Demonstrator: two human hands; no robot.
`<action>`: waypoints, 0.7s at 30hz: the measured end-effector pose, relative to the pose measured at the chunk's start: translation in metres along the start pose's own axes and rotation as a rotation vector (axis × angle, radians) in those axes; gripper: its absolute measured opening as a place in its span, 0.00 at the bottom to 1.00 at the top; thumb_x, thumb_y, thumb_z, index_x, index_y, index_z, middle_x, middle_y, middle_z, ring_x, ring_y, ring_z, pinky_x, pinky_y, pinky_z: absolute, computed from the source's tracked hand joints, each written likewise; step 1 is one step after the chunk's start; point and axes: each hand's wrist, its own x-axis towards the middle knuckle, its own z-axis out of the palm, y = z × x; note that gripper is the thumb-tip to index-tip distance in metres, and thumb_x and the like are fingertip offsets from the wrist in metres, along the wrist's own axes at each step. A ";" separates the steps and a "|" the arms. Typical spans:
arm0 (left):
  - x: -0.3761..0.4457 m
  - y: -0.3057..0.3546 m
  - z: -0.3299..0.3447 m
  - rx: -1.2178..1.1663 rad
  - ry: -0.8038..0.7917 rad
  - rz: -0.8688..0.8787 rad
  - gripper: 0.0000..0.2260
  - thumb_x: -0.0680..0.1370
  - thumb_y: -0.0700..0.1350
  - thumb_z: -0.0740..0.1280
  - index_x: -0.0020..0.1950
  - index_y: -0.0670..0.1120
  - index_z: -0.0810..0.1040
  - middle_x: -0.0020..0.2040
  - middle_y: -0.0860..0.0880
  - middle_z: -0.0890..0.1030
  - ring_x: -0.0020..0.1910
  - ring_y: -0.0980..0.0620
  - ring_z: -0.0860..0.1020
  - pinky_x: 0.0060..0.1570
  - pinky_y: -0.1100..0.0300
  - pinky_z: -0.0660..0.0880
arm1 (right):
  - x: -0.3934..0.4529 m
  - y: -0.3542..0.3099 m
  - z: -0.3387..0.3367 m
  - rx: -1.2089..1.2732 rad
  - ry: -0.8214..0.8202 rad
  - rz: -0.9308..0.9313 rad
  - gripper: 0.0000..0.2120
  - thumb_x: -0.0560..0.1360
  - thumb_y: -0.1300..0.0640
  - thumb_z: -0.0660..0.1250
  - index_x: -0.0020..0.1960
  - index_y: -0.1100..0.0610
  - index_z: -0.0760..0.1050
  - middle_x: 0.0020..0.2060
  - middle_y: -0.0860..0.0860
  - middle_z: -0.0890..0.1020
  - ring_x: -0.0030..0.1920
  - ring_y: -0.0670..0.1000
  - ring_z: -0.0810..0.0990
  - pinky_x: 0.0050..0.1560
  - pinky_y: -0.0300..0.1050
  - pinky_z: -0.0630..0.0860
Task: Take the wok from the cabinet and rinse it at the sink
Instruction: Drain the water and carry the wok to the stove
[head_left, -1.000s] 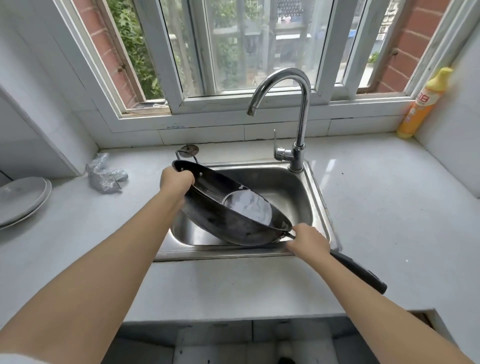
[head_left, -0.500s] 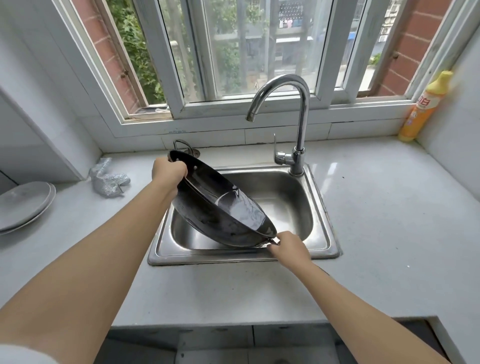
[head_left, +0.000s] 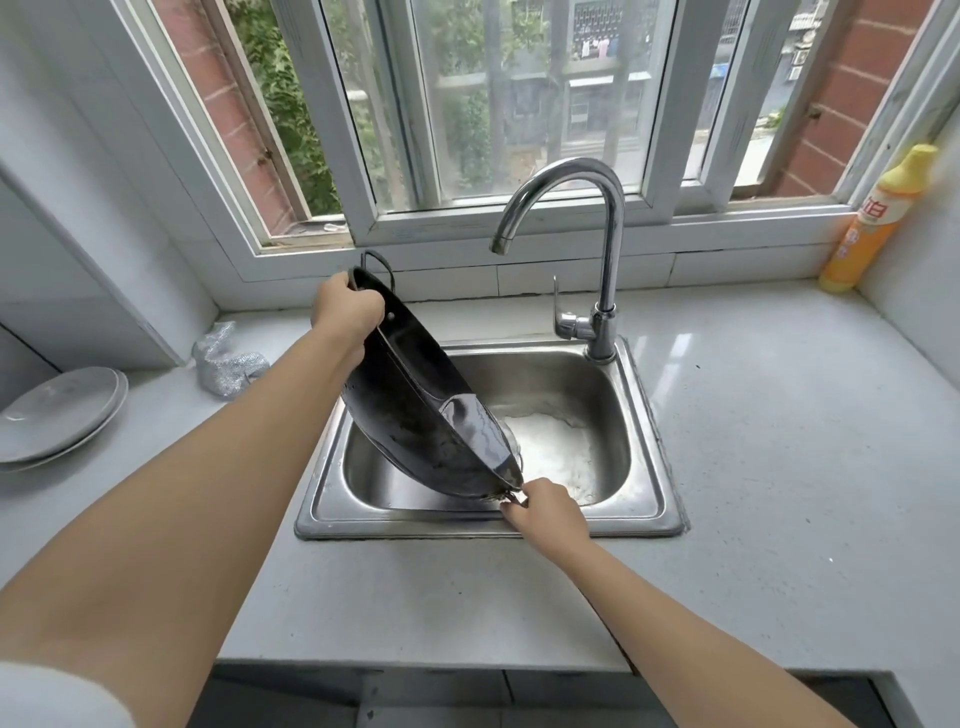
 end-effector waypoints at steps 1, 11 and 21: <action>0.000 0.003 0.001 0.014 0.000 0.007 0.15 0.71 0.28 0.56 0.32 0.46 0.63 0.31 0.49 0.65 0.29 0.52 0.64 0.28 0.62 0.60 | 0.001 0.000 0.000 0.007 -0.005 -0.004 0.11 0.74 0.51 0.64 0.41 0.59 0.70 0.38 0.53 0.75 0.40 0.56 0.73 0.36 0.44 0.66; 0.007 0.014 0.006 0.075 0.004 0.018 0.11 0.70 0.31 0.58 0.33 0.46 0.65 0.32 0.48 0.67 0.32 0.50 0.65 0.31 0.60 0.63 | 0.004 -0.003 -0.003 0.038 -0.074 -0.056 0.13 0.75 0.50 0.63 0.39 0.58 0.69 0.32 0.51 0.73 0.37 0.55 0.73 0.30 0.43 0.62; 0.012 0.017 0.013 0.215 0.003 0.029 0.07 0.70 0.33 0.59 0.44 0.43 0.71 0.36 0.48 0.68 0.40 0.46 0.67 0.37 0.58 0.65 | -0.007 -0.007 0.007 0.075 -0.122 -0.100 0.20 0.75 0.50 0.64 0.29 0.54 0.61 0.26 0.49 0.67 0.28 0.49 0.65 0.28 0.42 0.58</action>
